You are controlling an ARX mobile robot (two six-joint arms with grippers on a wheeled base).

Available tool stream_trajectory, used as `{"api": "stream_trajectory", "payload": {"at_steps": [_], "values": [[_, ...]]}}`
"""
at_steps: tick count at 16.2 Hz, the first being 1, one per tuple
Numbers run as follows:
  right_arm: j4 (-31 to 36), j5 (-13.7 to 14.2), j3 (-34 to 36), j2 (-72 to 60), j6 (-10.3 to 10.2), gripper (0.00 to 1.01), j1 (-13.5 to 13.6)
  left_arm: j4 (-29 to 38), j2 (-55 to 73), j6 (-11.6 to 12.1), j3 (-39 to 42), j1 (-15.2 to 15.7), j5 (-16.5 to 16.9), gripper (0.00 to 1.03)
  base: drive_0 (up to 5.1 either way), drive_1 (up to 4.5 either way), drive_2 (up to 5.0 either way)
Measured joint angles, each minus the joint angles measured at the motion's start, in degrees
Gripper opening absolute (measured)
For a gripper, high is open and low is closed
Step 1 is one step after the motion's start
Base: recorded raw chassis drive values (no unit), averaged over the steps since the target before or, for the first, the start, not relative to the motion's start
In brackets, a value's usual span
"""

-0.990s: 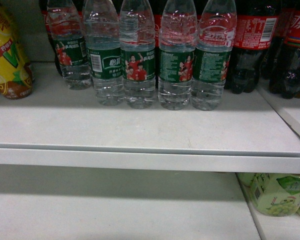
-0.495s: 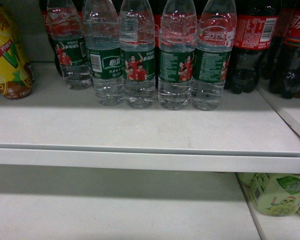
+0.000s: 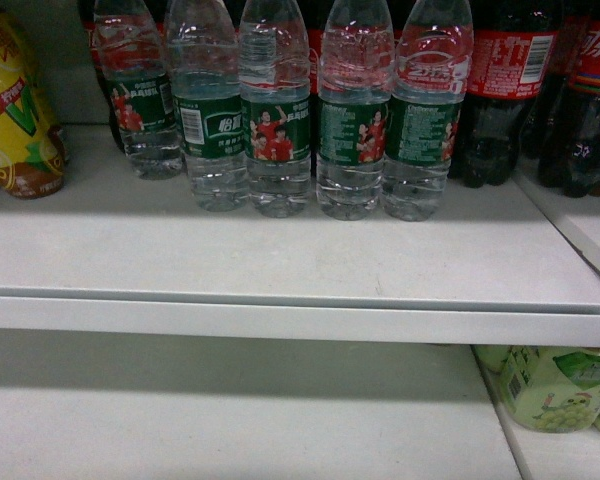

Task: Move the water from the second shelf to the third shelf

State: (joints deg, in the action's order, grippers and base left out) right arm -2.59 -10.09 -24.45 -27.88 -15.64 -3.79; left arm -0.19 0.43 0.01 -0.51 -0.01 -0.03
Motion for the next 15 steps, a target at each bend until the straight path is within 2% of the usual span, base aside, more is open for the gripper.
{"api": "stream_trajectory", "payload": {"at_steps": [15], "values": [[-0.09,-0.04,-0.04,0.28,-0.28,0.43,0.02,0.04,0.0,-0.02,0.0,0.0,0.13,0.98,0.0,0.0,0.0]]}}
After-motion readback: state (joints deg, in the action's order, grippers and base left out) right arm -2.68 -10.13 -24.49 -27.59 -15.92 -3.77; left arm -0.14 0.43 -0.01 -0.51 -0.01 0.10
